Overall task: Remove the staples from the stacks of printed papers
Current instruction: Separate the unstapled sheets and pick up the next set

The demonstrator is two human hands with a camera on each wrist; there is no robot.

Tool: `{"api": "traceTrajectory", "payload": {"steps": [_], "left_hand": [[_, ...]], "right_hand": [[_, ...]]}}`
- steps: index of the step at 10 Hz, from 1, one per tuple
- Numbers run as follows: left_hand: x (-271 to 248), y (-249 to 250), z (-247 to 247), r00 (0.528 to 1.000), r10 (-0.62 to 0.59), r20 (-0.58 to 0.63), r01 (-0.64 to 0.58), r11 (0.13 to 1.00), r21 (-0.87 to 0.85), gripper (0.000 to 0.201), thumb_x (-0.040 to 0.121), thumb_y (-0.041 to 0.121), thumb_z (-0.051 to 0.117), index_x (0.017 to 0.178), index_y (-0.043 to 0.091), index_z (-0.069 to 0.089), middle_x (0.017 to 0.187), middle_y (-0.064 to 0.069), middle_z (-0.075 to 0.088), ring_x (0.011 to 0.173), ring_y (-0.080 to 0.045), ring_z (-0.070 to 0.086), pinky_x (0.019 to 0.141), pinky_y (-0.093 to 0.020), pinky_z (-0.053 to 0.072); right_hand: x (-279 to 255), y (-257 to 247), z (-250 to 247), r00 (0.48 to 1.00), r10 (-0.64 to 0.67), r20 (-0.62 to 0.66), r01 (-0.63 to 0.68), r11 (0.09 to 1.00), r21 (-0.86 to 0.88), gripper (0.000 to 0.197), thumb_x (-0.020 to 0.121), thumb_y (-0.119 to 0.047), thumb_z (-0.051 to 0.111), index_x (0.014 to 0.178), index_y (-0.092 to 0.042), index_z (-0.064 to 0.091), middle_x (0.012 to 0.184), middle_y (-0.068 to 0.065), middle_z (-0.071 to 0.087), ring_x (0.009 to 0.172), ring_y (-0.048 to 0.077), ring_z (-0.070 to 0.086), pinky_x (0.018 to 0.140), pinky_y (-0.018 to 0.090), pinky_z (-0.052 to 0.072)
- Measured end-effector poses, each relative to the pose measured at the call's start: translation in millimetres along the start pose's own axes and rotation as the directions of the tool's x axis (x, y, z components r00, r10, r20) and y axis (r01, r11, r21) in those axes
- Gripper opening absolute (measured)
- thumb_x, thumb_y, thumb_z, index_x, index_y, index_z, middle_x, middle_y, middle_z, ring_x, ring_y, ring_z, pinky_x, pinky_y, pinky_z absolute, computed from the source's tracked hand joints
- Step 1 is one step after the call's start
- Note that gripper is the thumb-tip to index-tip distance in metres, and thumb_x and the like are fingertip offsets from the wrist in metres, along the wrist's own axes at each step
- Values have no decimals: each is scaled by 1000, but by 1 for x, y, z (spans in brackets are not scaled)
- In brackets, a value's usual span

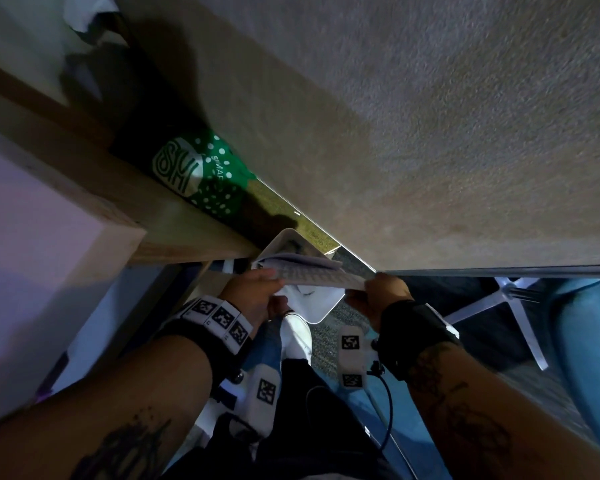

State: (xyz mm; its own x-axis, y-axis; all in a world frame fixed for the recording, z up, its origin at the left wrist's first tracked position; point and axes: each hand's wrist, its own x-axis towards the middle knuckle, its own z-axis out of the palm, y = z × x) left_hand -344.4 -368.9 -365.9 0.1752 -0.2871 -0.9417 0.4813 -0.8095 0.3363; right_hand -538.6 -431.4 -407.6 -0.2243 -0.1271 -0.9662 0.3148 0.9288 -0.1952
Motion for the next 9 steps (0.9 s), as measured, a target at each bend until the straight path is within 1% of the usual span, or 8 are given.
{"api": "traceTrajectory", "payload": {"steps": [1, 2, 3, 5, 6, 7, 8, 9], "left_hand": [[5, -1, -3, 999, 3, -35, -2, 1000, 1, 38, 93, -3, 54, 131, -2, 50, 85, -14, 57, 50, -15, 60, 45, -20, 52], [3, -2, -2, 999, 31, -25, -28, 994, 101, 38, 93, 1, 56, 130, 7, 52, 93, -12, 57, 69, -16, 56, 57, -25, 50], [-1, 1, -1, 997, -6, 83, -10, 980, 196, 16, 92, 6, 59, 102, 19, 57, 90, -7, 54, 75, -15, 51, 67, -29, 43], [1, 3, -5, 989, -43, 144, -22, 908, 418, 50, 88, 16, 68, 133, 18, 46, 110, -7, 55, 97, -23, 57, 83, -34, 52], [-2, 7, -4, 990, -20, 142, -48, 888, 457, 51, 73, 31, 74, 118, 13, 57, 111, -18, 62, 101, -31, 62, 89, -46, 52], [-2, 7, -4, 991, -10, 134, -52, 893, 446, 32, 75, 29, 74, 101, 18, 60, 113, -19, 60, 105, -32, 60, 90, -47, 49], [-3, 8, -2, 991, 23, 134, -81, 892, 445, 26, 73, 29, 75, 89, 33, 54, 115, -9, 60, 113, -33, 57, 97, -51, 47], [-4, 9, 0, 989, 44, 144, -108, 875, 471, 39, 71, 28, 76, 106, 28, 57, 134, -9, 52, 122, -31, 52, 103, -52, 45]], "right_hand": [[-4, 6, 7, 980, -125, 152, 178, 892, -416, 20, 101, -9, 45, 116, -2, 55, 96, 11, 60, 88, 25, 66, 78, 32, 56], [0, 5, 6, 986, -126, 107, 154, 935, -319, 17, 98, 0, 44, 84, -3, 53, 79, 13, 59, 62, 20, 66, 56, 31, 57], [3, 0, 4, 987, -138, 81, 157, 943, -295, 10, 96, -6, 52, 90, -1, 58, 81, 12, 61, 64, 19, 66, 65, 32, 59], [24, 9, -1, 750, -439, 494, 588, 101, -803, 36, 86, -36, 69, 120, -23, 67, 124, 5, 53, 108, 18, 54, 93, 20, 39], [19, 17, 3, 615, -480, 625, 660, -120, -742, 27, 87, -38, 66, 113, -32, 71, 125, 3, 52, 114, 19, 53, 101, 30, 42], [17, 17, 10, 613, -446, 652, 634, -214, -743, 28, 94, -27, 59, 120, -26, 68, 128, 6, 52, 114, 25, 56, 97, 29, 42], [20, 17, 14, 793, -163, 588, 493, -397, -775, 48, 100, -16, 44, 147, -18, 38, 154, 12, 33, 137, 28, 40, 108, 30, 33], [14, 15, 13, 836, -41, 546, 473, -448, -758, 51, 101, -15, 39, 151, -17, 28, 159, 7, 26, 143, 24, 30, 113, 29, 24]]}}
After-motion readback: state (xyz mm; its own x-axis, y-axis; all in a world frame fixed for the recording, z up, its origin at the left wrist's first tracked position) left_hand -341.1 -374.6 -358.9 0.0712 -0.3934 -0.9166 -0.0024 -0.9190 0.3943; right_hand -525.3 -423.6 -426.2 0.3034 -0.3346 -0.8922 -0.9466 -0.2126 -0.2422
